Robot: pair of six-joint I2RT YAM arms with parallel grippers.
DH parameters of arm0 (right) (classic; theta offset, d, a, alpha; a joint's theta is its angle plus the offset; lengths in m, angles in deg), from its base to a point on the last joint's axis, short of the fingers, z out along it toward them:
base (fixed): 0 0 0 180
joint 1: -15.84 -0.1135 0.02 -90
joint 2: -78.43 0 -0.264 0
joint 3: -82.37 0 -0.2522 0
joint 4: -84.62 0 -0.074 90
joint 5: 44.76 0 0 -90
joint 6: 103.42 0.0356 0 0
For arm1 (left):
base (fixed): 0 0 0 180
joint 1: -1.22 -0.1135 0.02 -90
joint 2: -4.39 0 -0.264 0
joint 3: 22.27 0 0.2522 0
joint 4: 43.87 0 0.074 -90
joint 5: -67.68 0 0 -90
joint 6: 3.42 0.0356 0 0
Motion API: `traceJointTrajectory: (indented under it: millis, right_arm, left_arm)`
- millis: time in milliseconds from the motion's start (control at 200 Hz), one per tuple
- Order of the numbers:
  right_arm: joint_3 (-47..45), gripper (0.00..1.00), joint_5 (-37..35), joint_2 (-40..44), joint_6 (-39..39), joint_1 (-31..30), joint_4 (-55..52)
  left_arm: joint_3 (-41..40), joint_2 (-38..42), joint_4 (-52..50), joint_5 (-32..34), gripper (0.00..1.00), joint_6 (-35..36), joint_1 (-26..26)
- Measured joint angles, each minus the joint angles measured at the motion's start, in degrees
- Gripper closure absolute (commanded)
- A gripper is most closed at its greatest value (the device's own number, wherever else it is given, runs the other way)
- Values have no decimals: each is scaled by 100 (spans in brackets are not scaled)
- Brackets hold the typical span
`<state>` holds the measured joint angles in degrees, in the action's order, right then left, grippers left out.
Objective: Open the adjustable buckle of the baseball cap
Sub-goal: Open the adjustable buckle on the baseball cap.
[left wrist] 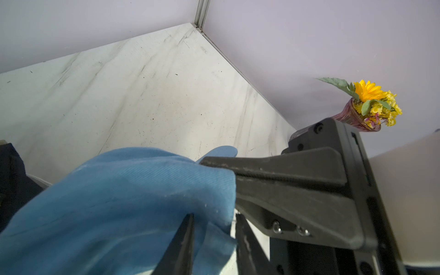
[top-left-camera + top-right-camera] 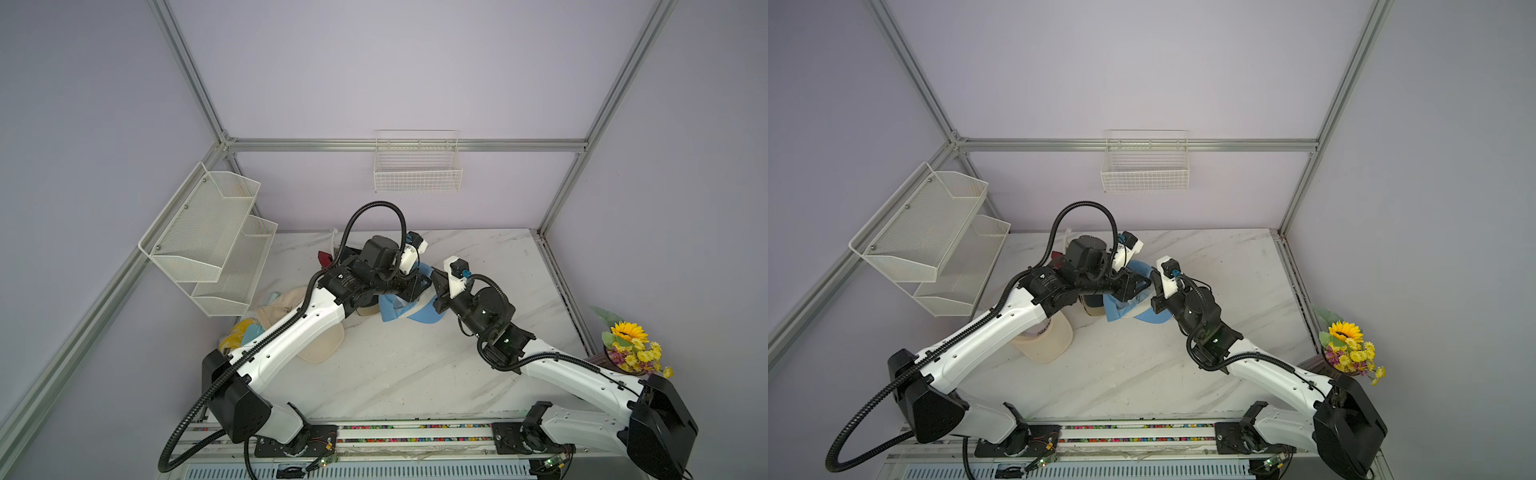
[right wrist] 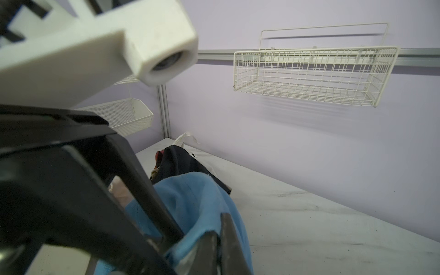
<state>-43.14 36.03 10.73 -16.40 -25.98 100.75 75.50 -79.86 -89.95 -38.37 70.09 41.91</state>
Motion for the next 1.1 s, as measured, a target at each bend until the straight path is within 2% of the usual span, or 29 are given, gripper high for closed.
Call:
traceJointTrajectory:
  millis: [390,555,805,890,1100]
  right_arm:
    - [50,100,-173,0,-4,-2,-98]
    - [103,100,-337,-2,-4,-4,-118]
    - [431,100,-680,-52,0,0,-219]
    - [623,100,-656,-125,17,-2,-317]
    - [1362,100,-455,-466,31,-37,-813]
  left_arm:
    - [0,48,0,66,89,4,0]
    - [-39,354,17,197,92,7,0]
    - [-531,1086,39,433,97,-4,0]
    - [-772,1257,131,520,100,-7,0]
    - [-1327,1495,516,787,100,-55,-2]
